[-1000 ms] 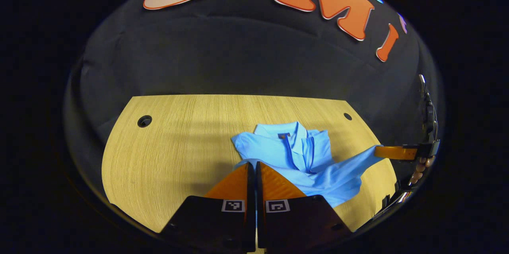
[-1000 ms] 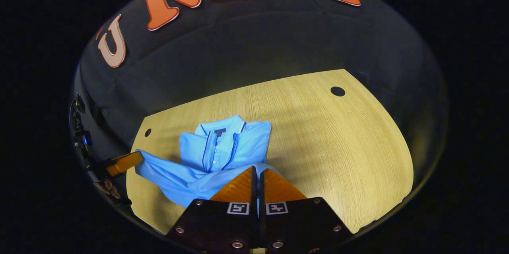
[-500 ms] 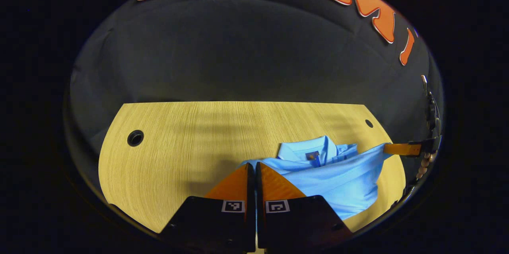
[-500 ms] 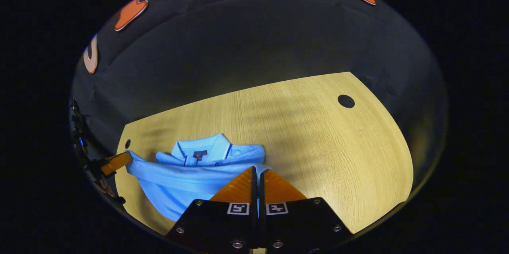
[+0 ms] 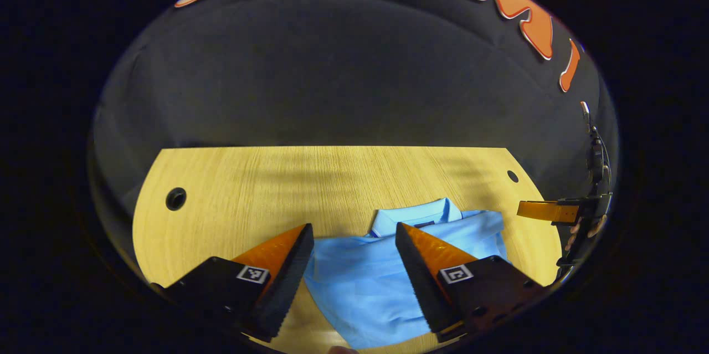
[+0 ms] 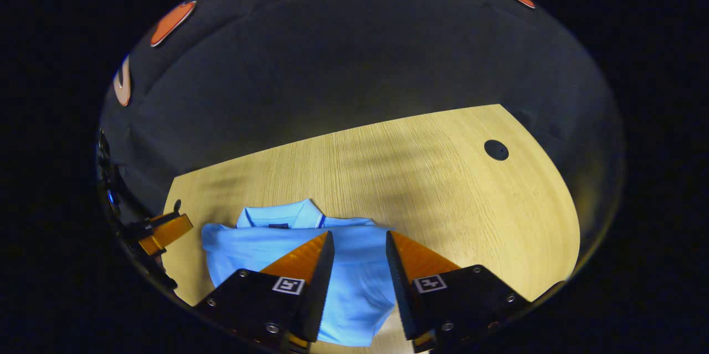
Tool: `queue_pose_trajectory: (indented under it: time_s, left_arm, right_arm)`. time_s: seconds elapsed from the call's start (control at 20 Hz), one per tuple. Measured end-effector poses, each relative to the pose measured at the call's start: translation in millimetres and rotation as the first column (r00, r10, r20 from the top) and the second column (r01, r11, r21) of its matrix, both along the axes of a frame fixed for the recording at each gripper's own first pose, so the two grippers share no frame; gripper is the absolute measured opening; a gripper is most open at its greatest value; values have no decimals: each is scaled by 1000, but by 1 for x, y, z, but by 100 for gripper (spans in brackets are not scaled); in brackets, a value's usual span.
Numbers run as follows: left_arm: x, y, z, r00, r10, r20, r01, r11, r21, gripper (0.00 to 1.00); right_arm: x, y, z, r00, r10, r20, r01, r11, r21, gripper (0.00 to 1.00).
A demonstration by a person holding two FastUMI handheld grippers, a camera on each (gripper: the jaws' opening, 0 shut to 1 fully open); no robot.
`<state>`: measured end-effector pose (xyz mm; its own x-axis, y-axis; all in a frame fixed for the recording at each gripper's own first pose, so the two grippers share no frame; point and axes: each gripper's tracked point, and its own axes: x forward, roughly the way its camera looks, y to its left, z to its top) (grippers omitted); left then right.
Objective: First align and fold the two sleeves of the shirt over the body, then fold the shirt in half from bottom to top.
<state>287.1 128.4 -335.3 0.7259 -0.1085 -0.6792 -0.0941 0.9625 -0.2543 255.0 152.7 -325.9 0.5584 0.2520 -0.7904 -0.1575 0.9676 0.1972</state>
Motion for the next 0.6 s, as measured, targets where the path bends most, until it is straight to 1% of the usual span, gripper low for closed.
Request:
queue_pose_trajectory:
  time_s: [0.05, 0.1, 0.25, 0.3, 0.35, 0.45, 0.6]
  left_arm:
    - [-7, -2, 12, 1000, -1, 13, 1, 1000, 15, 100]
    - [-13, -5, 25, 1000, -3, 29, 2, 1000, 26, 100]
    - [-39, -16, 59, 997, -1, 82, -4, 998, 58, 100]
    - [-47, -20, 70, 995, 8, 94, -15, 998, 64, 100]
    - [-59, -27, 80, 994, 23, 104, -29, 998, 55, 100]
    - [-87, -41, 103, 992, 42, 120, -47, 998, 40, 100]
    - [-123, -53, 132, 985, 51, 164, -64, 995, 75, 100]
  right_arm:
    - [-5, 3, 7, 1000, 12, 21, -12, 1000, 6, 56]
    - [-12, 2, 19, 999, 20, 41, -21, 1000, 17, 70]
    - [-34, 0, 52, 994, 35, 99, -40, 998, 47, 78]
    - [-47, 1, 60, 993, 44, 108, -50, 997, 59, 81]
    - [-61, 0, 66, 992, 67, 111, -74, 995, 63, 81]
    - [-79, -4, 80, 984, 87, 153, -96, 994, 51, 83]
    - [-106, -11, 120, 965, 106, 241, -120, 992, 43, 83]
